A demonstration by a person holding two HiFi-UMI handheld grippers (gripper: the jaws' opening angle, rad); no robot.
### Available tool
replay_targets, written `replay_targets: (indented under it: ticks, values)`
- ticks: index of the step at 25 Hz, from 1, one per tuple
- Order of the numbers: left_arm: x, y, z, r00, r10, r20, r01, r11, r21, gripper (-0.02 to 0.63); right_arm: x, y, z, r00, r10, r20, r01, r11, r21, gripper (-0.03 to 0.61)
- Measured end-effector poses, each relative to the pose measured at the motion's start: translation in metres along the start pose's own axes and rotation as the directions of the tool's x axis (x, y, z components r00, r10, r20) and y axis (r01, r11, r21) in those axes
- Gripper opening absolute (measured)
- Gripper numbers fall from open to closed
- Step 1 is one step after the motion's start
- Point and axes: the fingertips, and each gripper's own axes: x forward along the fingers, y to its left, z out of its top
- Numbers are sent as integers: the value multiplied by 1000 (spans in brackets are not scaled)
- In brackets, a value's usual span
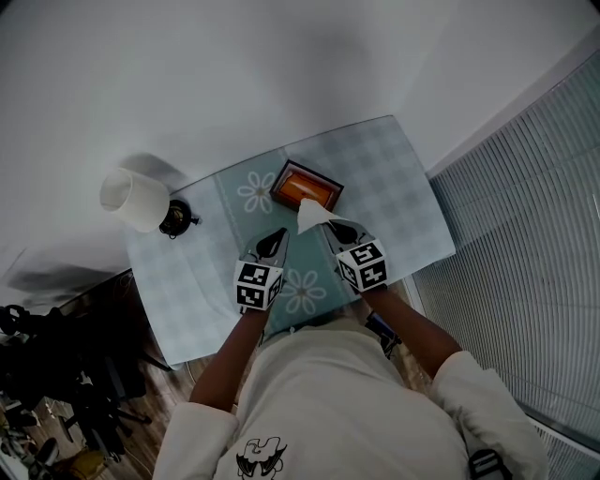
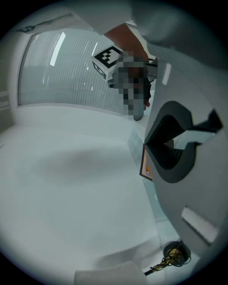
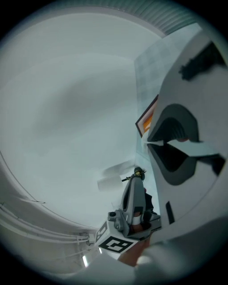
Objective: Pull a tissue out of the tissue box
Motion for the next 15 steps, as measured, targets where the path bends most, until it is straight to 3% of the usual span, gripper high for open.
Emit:
replay_targets:
  ticks: [8, 15]
  values:
    - [-47, -20, 19, 994, 15, 105, -10, 999, -50, 6, -53, 30, 28, 992, 6, 128, -17, 996, 84, 12]
    - [-71, -39, 22, 991, -7, 134, 20, 996, -92, 6, -87, 48, 39, 977, -10, 215, -12, 995, 103, 14]
